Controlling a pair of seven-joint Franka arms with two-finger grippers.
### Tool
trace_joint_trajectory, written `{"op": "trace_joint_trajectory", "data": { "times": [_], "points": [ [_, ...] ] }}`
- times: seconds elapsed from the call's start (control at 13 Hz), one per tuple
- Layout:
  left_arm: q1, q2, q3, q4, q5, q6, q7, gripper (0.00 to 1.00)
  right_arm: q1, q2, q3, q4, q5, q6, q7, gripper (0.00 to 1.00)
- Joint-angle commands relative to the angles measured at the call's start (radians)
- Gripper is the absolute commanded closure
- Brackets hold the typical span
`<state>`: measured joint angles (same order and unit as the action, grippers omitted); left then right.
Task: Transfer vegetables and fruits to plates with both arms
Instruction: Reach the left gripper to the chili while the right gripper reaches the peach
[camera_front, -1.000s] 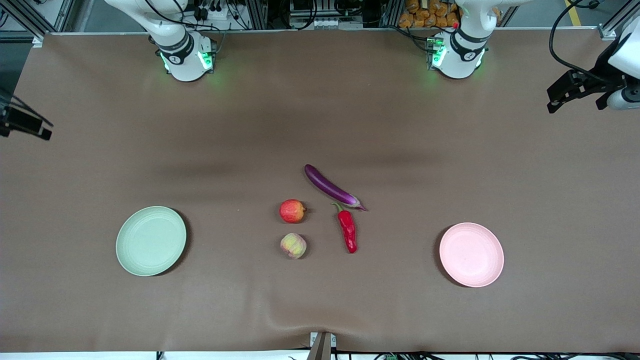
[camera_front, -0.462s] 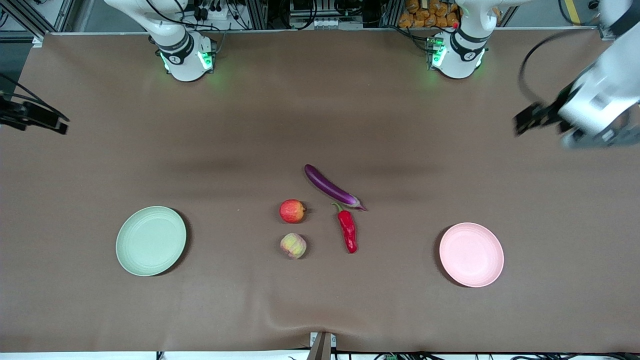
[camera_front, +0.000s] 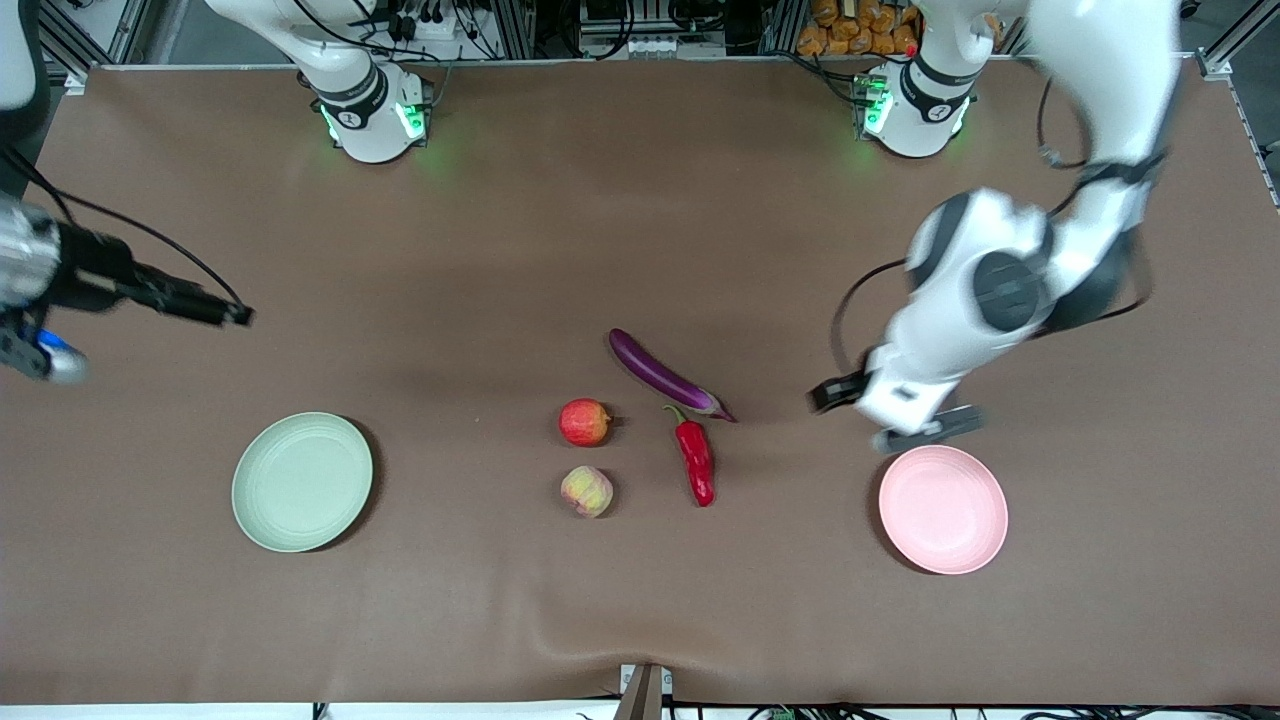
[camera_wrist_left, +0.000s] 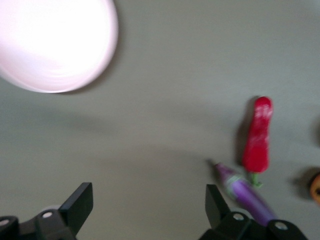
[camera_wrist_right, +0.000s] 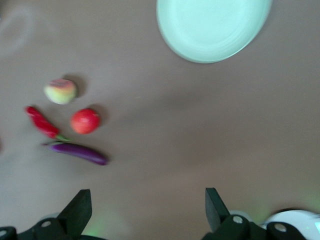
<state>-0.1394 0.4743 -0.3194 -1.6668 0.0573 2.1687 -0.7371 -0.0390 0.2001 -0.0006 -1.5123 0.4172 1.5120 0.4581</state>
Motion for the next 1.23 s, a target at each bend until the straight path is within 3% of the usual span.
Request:
{"op": "trace_joint_trajectory", "data": {
  "times": [0.0, 0.23, 0.38, 0.62, 0.85, 0.92, 1.0, 1.08, 1.15],
  "points": [
    [-0.103, 0.188, 0.01, 0.19, 0.045, 0.054, -0.157, 0.1, -0.005, 0.097, -0.004, 0.056, 0.164, 0.026, 0.124, 0.0],
    [-0.207, 0.306, 0.083, 0.266, 0.075, 0.141, -0.228, 0.14, 0.025, 0.212, -0.002, 0.107, 0.395, 0.079, 0.272, 0.0],
    [-0.253, 0.365, 0.127, 0.269, 0.075, 0.245, -0.231, 0.17, 0.091, 0.257, -0.004, 0.136, 0.437, 0.152, 0.377, 0.0],
    [-0.281, 0.421, 0.146, 0.271, 0.064, 0.377, -0.254, 0.21, 0.233, 0.297, -0.007, 0.136, 0.384, 0.325, 0.519, 0.0],
    [-0.302, 0.454, 0.148, 0.269, 0.065, 0.445, -0.31, 0.29, 0.353, 0.353, -0.007, 0.141, 0.199, 0.451, 0.702, 0.0],
    [-0.307, 0.454, 0.148, 0.266, 0.065, 0.445, -0.317, 0.38, 0.379, 0.389, -0.009, 0.161, 0.154, 0.482, 0.762, 0.0],
    [-0.313, 0.454, 0.148, 0.263, 0.07, 0.445, -0.315, 0.64, 0.398, 0.436, -0.01, 0.197, 0.111, 0.487, 0.816, 0.0],
    [-0.319, 0.454, 0.148, 0.262, 0.076, 0.445, -0.302, 0.98, 0.409, 0.477, -0.01, 0.243, 0.07, 0.49, 0.864, 0.0],
    [-0.318, 0.446, 0.148, 0.262, 0.079, 0.444, -0.298, 1.0, 0.413, 0.517, -0.01, 0.282, 0.048, 0.505, 0.905, 0.0]
  ]
}}
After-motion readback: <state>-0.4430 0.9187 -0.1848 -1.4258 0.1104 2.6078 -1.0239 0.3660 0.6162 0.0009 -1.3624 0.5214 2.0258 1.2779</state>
